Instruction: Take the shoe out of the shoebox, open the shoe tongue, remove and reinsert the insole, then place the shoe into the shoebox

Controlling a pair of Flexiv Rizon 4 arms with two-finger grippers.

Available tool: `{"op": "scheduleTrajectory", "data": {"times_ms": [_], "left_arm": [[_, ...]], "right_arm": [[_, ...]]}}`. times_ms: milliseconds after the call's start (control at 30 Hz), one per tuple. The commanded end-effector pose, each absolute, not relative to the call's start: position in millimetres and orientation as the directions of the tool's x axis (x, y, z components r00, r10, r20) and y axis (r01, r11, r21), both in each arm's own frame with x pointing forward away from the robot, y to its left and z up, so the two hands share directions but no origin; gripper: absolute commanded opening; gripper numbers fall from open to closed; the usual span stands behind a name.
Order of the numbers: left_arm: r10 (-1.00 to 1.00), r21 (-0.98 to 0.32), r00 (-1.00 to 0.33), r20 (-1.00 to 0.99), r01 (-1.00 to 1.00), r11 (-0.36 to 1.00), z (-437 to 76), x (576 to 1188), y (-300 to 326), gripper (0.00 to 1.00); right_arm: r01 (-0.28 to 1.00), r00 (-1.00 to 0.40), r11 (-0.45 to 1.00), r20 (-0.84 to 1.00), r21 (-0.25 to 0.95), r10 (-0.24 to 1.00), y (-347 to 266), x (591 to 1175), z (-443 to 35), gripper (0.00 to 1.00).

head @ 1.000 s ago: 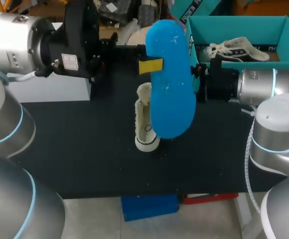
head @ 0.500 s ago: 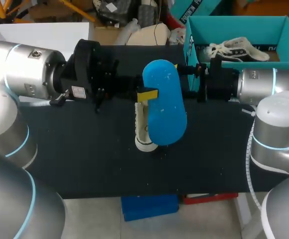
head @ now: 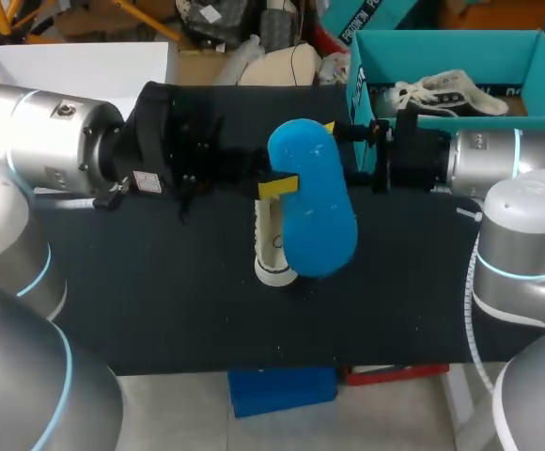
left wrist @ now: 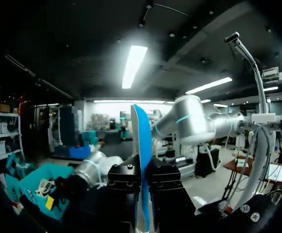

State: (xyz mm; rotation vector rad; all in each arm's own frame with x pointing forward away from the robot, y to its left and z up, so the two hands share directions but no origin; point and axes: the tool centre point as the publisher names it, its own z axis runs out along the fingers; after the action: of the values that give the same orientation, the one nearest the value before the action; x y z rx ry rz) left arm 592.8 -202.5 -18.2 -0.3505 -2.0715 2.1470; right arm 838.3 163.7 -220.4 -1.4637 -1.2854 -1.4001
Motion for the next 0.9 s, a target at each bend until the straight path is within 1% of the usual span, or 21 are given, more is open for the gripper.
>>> {"op": "scheduleTrajectory", "data": {"times_ms": [33,167,233,300,333,400,433,500,567,900], "left_arm": [[0.223,-0.938,-0.912,-0.345,0.330,-0.104,-22,578,-213,0.00],[0.195,-0.886,-0.864,-0.464,0.453,-0.101,-48,573,-212,0.00],[0.175,-0.845,-0.827,-0.534,0.531,-0.069,-62,573,-211,0.00],[0.155,-0.821,-0.806,-0.571,0.566,-0.081,-76,575,-209,0.00],[0.144,-0.794,-0.782,-0.607,0.606,-0.055,-84,577,-209,0.00],[0.153,-0.782,-0.768,-0.621,0.622,-0.052,-100,582,-207,0.00],[0.160,-0.764,-0.752,-0.639,0.645,-0.021,-110,585,-207,0.00],[0.176,-0.792,-0.776,-0.606,0.609,-0.044,-127,592,-205,0.00],[0.196,-0.817,-0.798,-0.570,0.575,-0.034,-146,599,-204,0.00],[0.196,-0.817,-0.798,-0.570,0.575,-0.034,-146,599,-204,0.00]], "right_arm": [[0.961,-0.090,-0.242,0.981,0.131,0.173,165,838,-221,1.00],[0.961,-0.090,-0.242,0.981,0.131,0.173,165,838,-221,1.00],[0.961,-0.090,-0.242,0.981,0.131,0.173,165,838,-221,1.00],[0.961,-0.090,-0.242,0.981,0.131,0.173,165,838,-221,1.00],[0.961,-0.090,-0.242,0.981,0.131,0.173,165,838,-221,1.00],[0.961,-0.090,-0.242,0.981,0.131,0.173,165,838,-221,1.00],[0.961,-0.090,-0.242,0.981,0.131,0.173,165,838,-221,1.00],[0.961,-0.090,-0.242,0.981,0.131,0.173,165,838,-221,1.00],[0.961,-0.090,-0.242,0.981,0.131,0.173,165,838,-221,1.00],[0.961,-0.090,-0.242,0.981,0.131,0.173,165,838,-221,1.00]]}}
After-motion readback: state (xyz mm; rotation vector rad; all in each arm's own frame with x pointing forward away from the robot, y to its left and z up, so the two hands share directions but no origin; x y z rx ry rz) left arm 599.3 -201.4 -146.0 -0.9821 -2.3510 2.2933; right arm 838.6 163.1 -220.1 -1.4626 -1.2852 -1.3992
